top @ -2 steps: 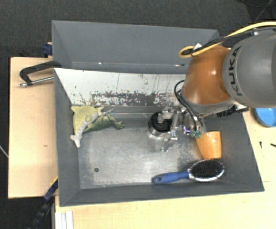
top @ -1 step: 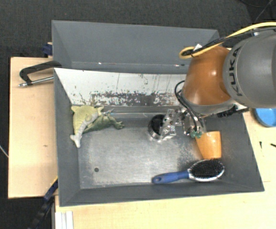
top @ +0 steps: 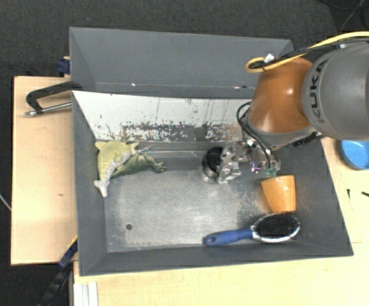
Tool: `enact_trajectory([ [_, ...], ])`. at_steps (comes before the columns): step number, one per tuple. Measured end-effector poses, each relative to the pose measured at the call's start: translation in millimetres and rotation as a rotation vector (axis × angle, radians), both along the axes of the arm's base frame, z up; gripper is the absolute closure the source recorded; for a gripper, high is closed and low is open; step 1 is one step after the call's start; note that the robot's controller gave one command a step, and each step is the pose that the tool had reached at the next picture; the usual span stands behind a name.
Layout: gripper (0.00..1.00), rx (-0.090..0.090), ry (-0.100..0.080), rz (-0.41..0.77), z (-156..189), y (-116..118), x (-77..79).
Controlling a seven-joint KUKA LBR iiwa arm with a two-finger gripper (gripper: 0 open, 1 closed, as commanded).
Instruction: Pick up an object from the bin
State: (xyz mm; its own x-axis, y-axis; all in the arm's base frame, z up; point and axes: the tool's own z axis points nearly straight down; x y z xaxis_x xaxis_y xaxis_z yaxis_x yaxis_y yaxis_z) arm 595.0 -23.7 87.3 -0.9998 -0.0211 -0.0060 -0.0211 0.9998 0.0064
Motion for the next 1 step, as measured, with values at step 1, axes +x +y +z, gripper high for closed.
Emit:
enact_trajectory([
  [1, 1.0, -0.008, -0.01, 0.145, 121.8, -3.1, 1.8],
])
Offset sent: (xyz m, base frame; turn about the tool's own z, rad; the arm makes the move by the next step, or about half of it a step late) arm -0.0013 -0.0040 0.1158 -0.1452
